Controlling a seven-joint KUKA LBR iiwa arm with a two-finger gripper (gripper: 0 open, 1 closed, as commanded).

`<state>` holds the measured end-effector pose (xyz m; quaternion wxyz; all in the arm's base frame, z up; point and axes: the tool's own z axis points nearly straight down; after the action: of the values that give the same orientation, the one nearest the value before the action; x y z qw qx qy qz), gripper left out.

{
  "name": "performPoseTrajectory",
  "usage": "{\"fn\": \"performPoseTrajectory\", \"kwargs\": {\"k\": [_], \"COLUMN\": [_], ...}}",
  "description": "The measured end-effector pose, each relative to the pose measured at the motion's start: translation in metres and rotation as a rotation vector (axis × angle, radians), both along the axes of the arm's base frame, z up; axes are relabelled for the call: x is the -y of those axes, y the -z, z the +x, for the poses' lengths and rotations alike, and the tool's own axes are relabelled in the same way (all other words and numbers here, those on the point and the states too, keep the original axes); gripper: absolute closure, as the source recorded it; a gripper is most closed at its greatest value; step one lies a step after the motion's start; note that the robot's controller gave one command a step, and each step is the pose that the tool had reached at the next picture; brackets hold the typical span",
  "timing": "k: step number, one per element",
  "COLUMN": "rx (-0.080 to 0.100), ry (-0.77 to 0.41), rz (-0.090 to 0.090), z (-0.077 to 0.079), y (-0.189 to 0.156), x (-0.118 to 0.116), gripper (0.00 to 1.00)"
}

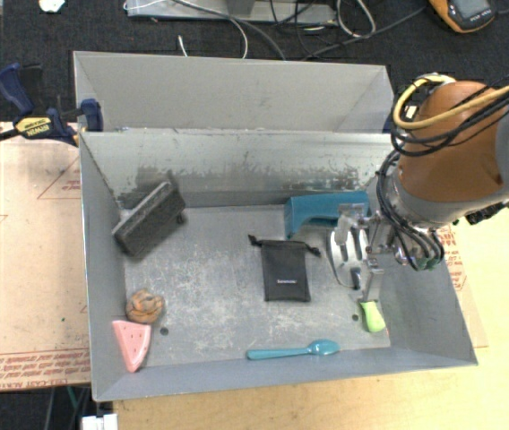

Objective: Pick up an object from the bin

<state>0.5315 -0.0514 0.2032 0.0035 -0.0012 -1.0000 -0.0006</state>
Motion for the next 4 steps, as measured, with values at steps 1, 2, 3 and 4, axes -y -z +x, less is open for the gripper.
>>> {"fn": "performPoseTrajectory", "kwargs": {"k": [1, 2, 3, 4], "rx": [0.008, 0.013, 0.013, 0.014], "ry": [-0.002, -0.144, -0.202, -0.371], "rz": [-0.001, -0.002, 0.002, 0.002], "z": [0.001, 0.028, 0.048, 0.063], "y": [-0.005, 0.019, 0.03, 0.053], "x": [0.0, -0.044, -0.069, -0.098], "gripper": [0.0, 0.0, 0.0, 0.0]}}
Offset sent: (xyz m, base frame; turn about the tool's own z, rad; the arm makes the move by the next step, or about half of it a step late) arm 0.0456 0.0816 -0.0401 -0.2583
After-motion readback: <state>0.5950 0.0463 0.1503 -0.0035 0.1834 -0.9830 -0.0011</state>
